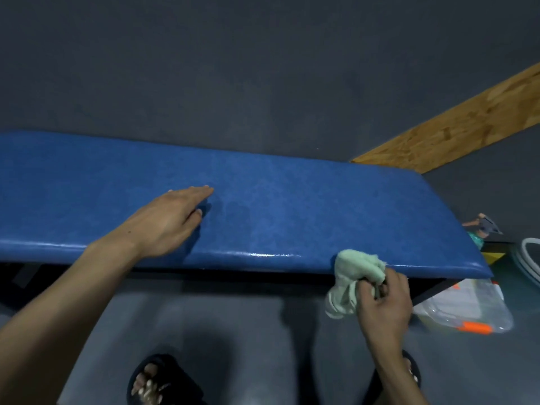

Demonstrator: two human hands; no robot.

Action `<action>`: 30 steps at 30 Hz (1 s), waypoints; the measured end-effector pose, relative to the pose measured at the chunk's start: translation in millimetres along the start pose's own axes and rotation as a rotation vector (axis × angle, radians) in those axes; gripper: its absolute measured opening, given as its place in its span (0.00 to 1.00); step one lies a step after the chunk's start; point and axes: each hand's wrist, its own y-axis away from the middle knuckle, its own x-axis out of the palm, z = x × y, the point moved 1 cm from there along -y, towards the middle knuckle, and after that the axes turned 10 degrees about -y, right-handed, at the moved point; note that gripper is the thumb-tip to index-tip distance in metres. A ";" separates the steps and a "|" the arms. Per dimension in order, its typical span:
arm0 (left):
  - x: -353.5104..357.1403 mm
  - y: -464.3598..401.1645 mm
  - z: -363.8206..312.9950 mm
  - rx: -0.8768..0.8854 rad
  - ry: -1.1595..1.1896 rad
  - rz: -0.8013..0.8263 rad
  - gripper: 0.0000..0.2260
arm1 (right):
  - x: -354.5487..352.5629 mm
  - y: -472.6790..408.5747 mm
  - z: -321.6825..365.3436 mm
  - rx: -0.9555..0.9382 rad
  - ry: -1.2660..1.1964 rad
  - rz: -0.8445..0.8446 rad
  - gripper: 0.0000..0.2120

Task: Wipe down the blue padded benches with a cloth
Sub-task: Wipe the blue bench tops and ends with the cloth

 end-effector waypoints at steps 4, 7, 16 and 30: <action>2.5 -5.0 0.2 0.042 0.019 -0.015 0.29 | -18.0 -15.2 3.1 0.056 -0.010 -0.174 0.11; 4.1 -6.1 -1.1 0.052 0.014 -0.010 0.29 | -19.9 -19.8 15.8 -0.012 0.067 -0.153 0.12; 6.5 -6.8 -3.7 0.074 0.017 0.014 0.30 | 22.8 14.2 30.6 -0.182 0.230 0.157 0.16; 0.9 -1.4 -8.8 0.057 0.028 0.008 0.30 | 107.7 90.3 75.6 -0.145 -0.169 0.320 0.13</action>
